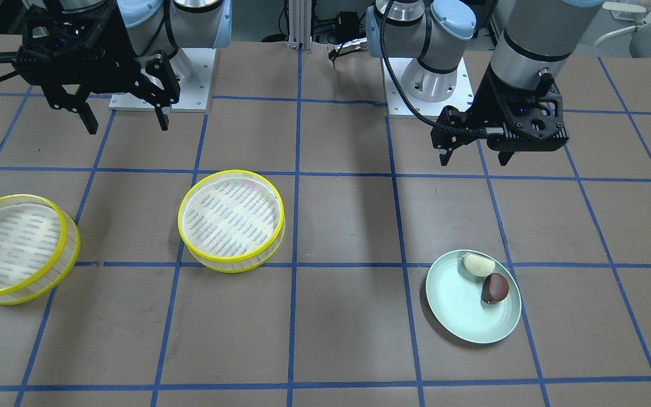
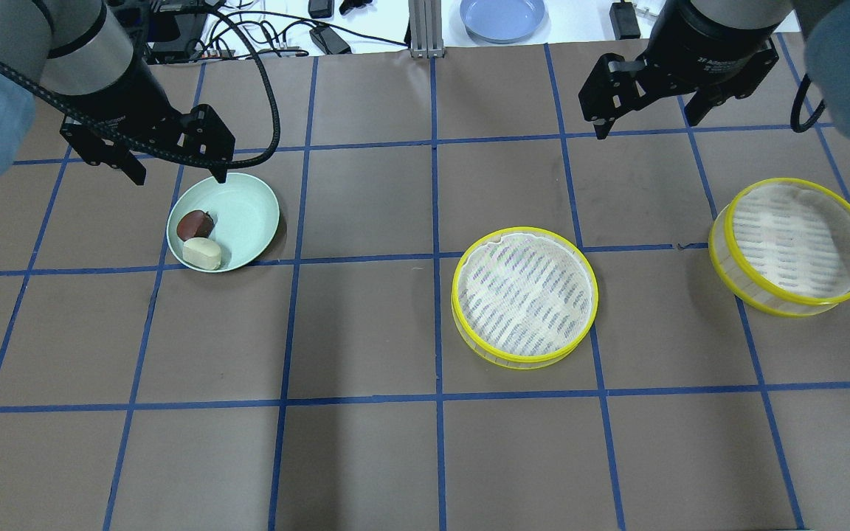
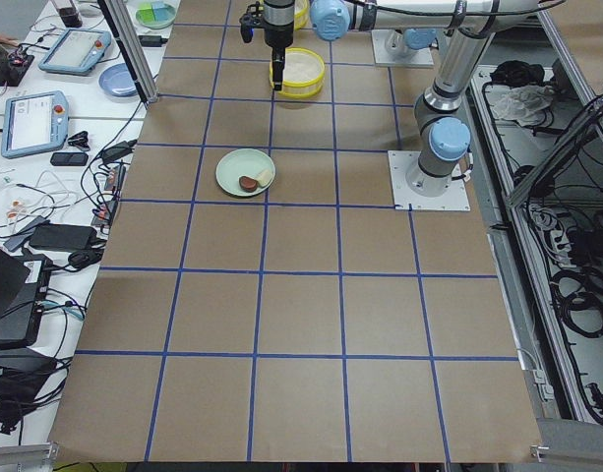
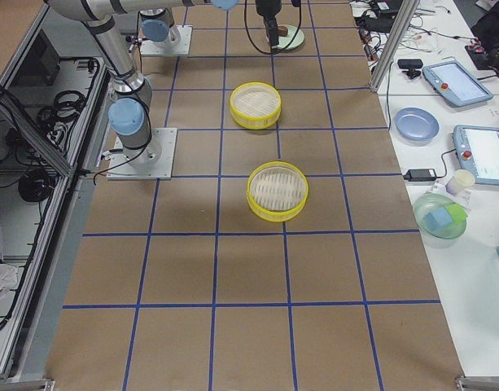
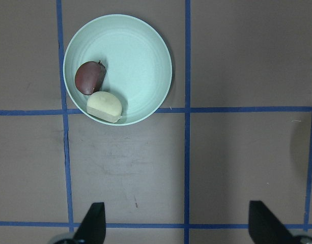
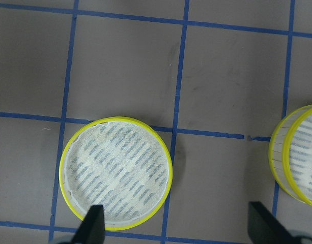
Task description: Stack buns with steamer
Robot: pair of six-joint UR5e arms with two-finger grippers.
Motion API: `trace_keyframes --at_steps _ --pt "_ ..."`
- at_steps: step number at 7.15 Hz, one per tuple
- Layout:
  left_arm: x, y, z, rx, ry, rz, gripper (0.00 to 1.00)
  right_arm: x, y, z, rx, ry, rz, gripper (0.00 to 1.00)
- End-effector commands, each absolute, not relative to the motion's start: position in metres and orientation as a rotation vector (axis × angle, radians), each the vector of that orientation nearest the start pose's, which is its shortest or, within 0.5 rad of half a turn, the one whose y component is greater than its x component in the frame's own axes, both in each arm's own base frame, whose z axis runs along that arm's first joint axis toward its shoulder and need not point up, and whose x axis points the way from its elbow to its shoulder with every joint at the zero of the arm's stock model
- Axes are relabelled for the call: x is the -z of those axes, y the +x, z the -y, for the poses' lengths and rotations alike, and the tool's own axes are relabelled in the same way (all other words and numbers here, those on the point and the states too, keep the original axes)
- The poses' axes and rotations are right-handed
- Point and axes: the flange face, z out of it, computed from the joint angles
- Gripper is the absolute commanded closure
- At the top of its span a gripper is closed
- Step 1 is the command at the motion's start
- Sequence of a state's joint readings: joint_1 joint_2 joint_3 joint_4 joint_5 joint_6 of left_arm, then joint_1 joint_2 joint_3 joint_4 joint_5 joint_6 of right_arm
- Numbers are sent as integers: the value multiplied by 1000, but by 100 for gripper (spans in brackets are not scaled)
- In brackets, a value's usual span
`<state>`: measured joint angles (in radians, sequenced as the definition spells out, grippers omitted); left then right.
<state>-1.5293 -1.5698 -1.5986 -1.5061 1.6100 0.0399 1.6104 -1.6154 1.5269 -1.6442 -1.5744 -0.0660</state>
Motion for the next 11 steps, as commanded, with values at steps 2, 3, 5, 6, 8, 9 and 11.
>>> trace_keyframes --at_steps 2,3,5,6,8,9,11 --pt "-484 -108 501 85 -9 -3098 0 -540 152 482 256 -165 -3135 0" --pt "-480 -105 504 78 -16 -3097 0 -541 150 483 259 -164 -3147 0" --pt "-478 -100 504 65 -28 -3087 0 -541 149 483 259 -162 -3148 0" --pt "-473 -101 507 54 -27 -3092 0 -541 148 482 249 -160 -3150 0" --pt "-468 -99 510 37 -32 -3096 0 -540 150 482 246 -163 -3141 0" --pt "-462 -92 515 18 -55 -3094 0 -540 150 482 246 -165 -3144 0" --pt "-437 -49 522 -40 -210 -3099 0 -540 150 482 246 -162 -3144 0"
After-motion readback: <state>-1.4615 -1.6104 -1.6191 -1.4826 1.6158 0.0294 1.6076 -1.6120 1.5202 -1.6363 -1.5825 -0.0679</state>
